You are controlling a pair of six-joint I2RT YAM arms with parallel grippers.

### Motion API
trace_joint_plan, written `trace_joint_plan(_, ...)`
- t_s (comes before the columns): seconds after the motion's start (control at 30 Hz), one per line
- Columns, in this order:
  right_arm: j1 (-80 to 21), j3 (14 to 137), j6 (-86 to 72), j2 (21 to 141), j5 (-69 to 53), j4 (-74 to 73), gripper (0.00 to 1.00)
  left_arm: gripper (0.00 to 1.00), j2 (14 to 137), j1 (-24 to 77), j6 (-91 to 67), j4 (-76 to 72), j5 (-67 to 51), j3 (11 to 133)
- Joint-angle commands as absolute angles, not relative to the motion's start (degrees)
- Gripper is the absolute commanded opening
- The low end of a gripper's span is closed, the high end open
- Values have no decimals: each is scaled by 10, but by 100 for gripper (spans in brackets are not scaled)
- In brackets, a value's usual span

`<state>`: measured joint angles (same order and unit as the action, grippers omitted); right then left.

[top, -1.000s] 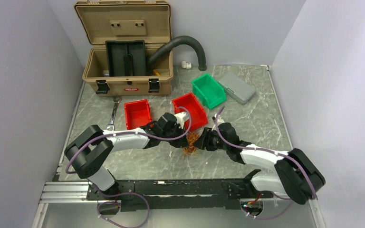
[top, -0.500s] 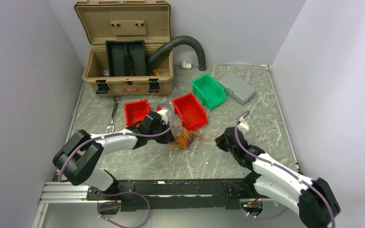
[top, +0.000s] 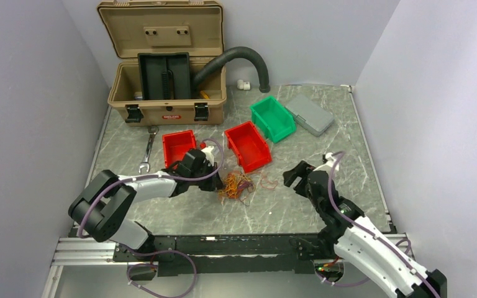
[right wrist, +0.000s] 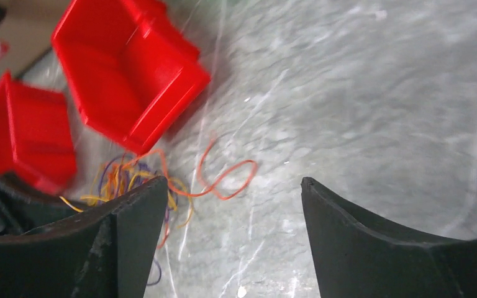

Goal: Untangle the cables

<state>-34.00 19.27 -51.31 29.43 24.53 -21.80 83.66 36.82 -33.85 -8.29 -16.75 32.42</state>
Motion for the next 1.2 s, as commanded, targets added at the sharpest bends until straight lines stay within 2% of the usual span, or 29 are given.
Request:
trace_joint_plan(0.0, -342, 193, -389, 367, 58, -77, 82, 0, 851, 368, -320, -109, -207, 329)
trace_joint_plan(0.2, -355, 211, -378, 534, -74, 47, 76, 0, 853, 377, -320, -93, -195, 333)
trace_joint_plan(0.6, -466, 269, -445, 805, -44, 256, 72, 0, 878, 400, -330, -79, -181, 351)
trace_joint_plan(0.63, -475, 279, -446, 822, -41, 260, 68, 0, 878, 402, -332, -79, -180, 352)
trace_joint_plan(0.67, -483, 287, -445, 835, -40, 262, 59, 0, 877, 404, -332, -78, -178, 353)
trace_joint_plan(0.73, -489, 306, -448, 853, -27, 233, 31, 0, 874, 406, -333, -70, -171, 357)
trace_joint_plan(0.77, -490, 313, -451, 854, -13, 210, 12, 0, 871, 406, -331, -65, -166, 358)
trace_joint_plan(0.8, -490, 316, -456, 848, 14, 183, 0, 0, 866, 406, -330, -56, -157, 360)
trace_joint_plan(0.93, -490, 305, -493, 756, 153, 44, 0, 0, 831, 405, -327, -12, -112, 361)
trace_joint_plan(1.17, -479, 292, -633, 537, 420, -298, 0, 0, 742, 386, -348, 28, -30, 315)
